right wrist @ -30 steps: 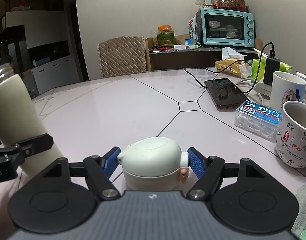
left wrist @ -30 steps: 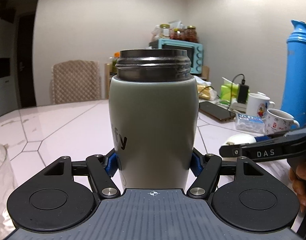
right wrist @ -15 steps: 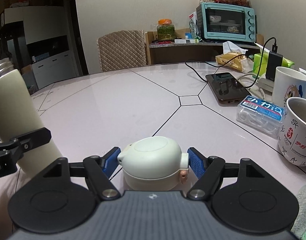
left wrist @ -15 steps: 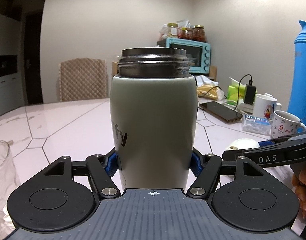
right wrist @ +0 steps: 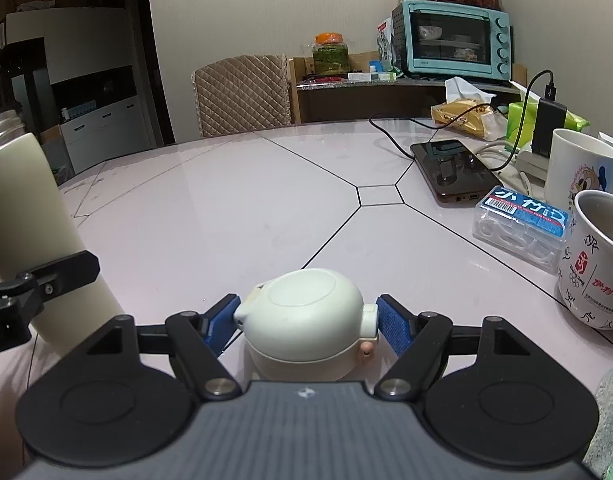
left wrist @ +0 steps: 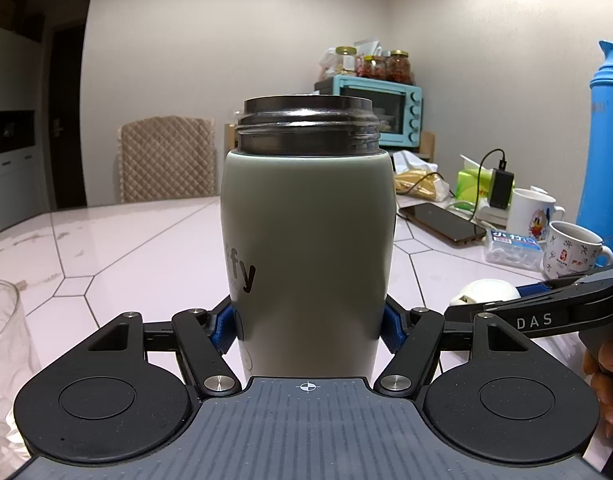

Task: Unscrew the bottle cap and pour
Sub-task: 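Carry the white cap away from the bottle and lower it onto the table with the right gripper, then open the right gripper to release the cap on the table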

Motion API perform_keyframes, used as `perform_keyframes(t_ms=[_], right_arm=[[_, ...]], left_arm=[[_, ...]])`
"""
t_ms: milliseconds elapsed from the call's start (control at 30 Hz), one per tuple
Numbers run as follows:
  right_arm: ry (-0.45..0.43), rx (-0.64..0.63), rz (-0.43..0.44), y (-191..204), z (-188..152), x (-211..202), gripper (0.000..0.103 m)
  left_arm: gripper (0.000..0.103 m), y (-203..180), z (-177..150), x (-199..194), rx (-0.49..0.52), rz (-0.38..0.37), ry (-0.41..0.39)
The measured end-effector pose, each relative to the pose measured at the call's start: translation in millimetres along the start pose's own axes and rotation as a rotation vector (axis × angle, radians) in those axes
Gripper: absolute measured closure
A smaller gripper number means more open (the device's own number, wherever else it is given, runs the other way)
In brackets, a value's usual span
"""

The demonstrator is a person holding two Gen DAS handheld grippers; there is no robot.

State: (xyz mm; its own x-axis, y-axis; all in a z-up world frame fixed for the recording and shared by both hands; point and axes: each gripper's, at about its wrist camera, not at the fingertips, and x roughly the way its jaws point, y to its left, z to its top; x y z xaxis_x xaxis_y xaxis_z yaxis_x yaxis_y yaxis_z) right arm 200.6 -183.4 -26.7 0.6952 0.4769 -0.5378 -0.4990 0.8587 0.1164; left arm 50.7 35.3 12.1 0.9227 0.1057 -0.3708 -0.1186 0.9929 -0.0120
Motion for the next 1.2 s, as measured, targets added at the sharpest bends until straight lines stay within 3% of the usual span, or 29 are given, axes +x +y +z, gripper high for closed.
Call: perform_keyframes(t_ms=[200, 1200], right_arm=[[-0.006, -0.005, 0.001, 0.6, -0.3, -0.9, 0.012], [-0.056, 0.012, 0.012, -1.5, -1.3, -8.7, 0.008]], left_arm=[[0.031, -3.8, 0.7, 2.3, -0.002, 0.0, 0.001], [0.027, -10.5, 0.9, 7.0, -0.015, -0.008, 0.01]])
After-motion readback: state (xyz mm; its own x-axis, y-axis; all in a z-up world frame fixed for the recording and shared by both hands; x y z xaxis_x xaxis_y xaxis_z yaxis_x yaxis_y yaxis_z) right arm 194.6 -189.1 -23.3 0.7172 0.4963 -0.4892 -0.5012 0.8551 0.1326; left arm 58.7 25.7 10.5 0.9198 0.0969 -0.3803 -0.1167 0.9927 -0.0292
